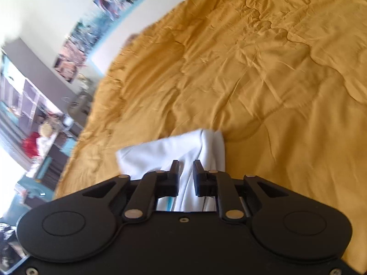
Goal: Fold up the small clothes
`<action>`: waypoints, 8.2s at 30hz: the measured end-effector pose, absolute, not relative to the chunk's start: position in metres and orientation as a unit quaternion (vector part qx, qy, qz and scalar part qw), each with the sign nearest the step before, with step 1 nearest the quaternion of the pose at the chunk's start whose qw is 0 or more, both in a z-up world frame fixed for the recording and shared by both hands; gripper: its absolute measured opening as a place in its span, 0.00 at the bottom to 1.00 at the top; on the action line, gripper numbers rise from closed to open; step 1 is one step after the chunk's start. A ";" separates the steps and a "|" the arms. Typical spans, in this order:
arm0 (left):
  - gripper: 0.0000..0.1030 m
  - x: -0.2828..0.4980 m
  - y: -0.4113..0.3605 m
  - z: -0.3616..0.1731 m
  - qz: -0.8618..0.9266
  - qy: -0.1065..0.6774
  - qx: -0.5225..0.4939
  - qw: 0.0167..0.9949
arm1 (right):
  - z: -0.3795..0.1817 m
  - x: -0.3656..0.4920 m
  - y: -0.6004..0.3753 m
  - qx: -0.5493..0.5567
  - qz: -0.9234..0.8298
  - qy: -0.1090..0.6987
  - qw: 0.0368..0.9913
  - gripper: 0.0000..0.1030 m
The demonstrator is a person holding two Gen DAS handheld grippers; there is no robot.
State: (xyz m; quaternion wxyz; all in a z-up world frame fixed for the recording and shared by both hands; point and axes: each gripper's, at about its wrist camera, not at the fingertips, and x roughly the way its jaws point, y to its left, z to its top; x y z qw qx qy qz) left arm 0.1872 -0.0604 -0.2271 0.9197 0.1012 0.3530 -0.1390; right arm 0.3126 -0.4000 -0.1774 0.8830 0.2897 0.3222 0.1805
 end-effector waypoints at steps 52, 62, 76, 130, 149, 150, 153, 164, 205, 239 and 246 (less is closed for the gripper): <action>0.42 0.205 -0.029 -0.233 -0.169 0.374 -0.232 0.882 | -0.198 0.361 -0.341 0.170 0.091 0.387 0.902 0.03; 0.44 0.203 -0.023 -0.245 -0.172 0.359 -0.258 0.880 | -0.164 0.356 -0.309 0.155 0.131 0.324 0.924 0.16; 0.46 0.203 -0.011 -0.256 -0.182 0.343 -0.314 0.866 | -0.203 0.485 -0.163 0.140 0.242 0.434 0.857 0.16; 0.54 0.287 0.031 -0.304 -0.239 0.416 -0.509 0.715 | -0.254 0.463 -0.349 0.298 0.287 0.437 0.799 0.87; 0.56 0.288 0.022 -0.298 -0.220 0.411 -0.504 0.727 | -0.248 0.459 -0.338 0.243 0.283 0.436 0.819 0.86; 0.56 0.289 0.021 -0.298 -0.220 0.411 -0.504 0.727 | -0.248 0.459 -0.337 0.240 0.280 0.436 0.821 0.82; 0.54 0.289 0.020 -0.297 -0.218 0.409 -0.502 0.730 | -0.248 0.457 -0.341 0.240 0.271 0.435 0.824 0.72; 0.28 0.291 0.016 -0.286 -0.198 0.406 -0.500 0.739 | -0.228 0.446 -0.345 0.236 0.239 0.429 0.838 0.34; 0.39 0.115 0.304 -0.282 -0.044 0.324 -0.567 0.756 | -0.211 0.413 0.030 0.044 0.362 0.469 0.805 0.56; 0.51 0.095 0.242 -0.182 -0.034 0.201 -0.380 0.902 | -0.149 0.288 -0.029 0.092 0.478 0.351 0.800 0.62; 0.51 0.127 0.254 -0.219 0.002 0.254 -0.379 0.890 | -0.179 0.327 0.017 0.067 0.433 0.396 0.807 0.62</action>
